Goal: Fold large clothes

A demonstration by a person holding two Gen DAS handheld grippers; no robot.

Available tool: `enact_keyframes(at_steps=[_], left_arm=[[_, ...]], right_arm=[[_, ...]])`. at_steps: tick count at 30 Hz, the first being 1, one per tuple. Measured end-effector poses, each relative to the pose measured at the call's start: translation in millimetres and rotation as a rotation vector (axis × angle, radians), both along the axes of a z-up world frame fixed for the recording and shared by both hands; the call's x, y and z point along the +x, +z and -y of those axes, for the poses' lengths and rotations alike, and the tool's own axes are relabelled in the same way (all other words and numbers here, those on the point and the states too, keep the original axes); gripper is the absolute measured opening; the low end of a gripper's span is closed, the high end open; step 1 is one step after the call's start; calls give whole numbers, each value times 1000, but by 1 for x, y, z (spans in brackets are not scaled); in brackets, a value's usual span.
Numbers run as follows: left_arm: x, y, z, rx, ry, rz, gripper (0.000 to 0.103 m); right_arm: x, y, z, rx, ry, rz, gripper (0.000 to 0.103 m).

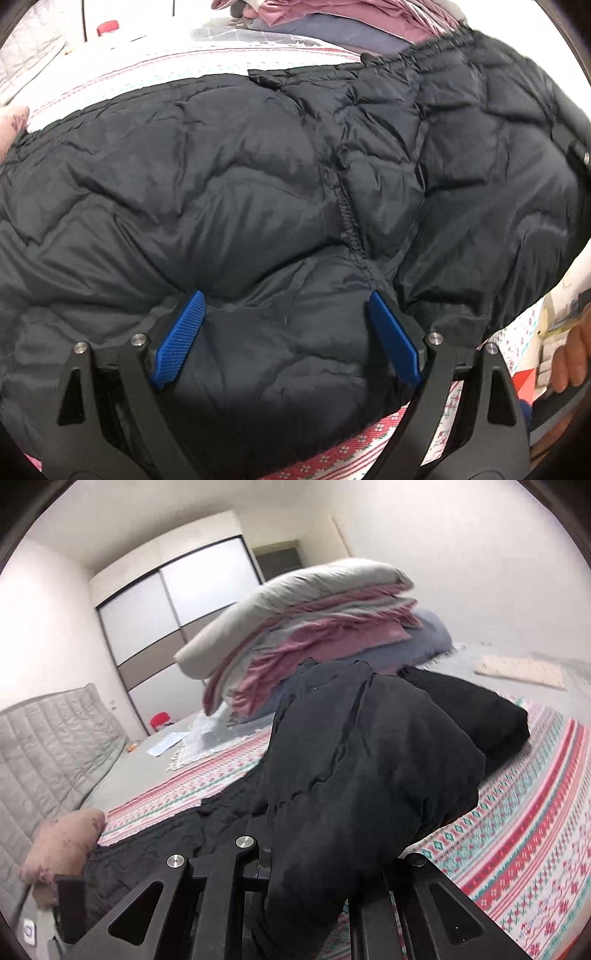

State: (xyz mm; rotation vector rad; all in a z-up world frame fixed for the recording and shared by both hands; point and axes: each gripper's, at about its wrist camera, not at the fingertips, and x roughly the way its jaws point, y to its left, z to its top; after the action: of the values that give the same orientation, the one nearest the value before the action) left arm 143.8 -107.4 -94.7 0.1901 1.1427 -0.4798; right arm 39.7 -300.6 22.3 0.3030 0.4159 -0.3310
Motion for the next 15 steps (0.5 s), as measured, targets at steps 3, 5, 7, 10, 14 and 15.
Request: enact_keyframes(at_steps=[3, 5, 7, 10, 14, 15], left_arm=[[-4, -2, 8, -11, -24, -5, 90], [-9, -5, 17, 16, -56, 5, 90], [-11, -7, 22, 38, -65, 15, 89], [-8, -5, 22, 4, -62, -7, 89], [1, 10, -3, -118, -14, -78, 89], [4, 18, -14, -153, 13, -82, 89]], right_arm=[[7, 5, -16, -47, 43, 12, 13], [12, 9, -29, -87, 105, 19, 13], [17, 14, -47, -143, 178, 24, 13], [23, 17, -84, -251, 325, 31, 13], [32, 14, -124, -360, 392, 13, 13], [34, 13, -128, -368, 396, 5, 13]])
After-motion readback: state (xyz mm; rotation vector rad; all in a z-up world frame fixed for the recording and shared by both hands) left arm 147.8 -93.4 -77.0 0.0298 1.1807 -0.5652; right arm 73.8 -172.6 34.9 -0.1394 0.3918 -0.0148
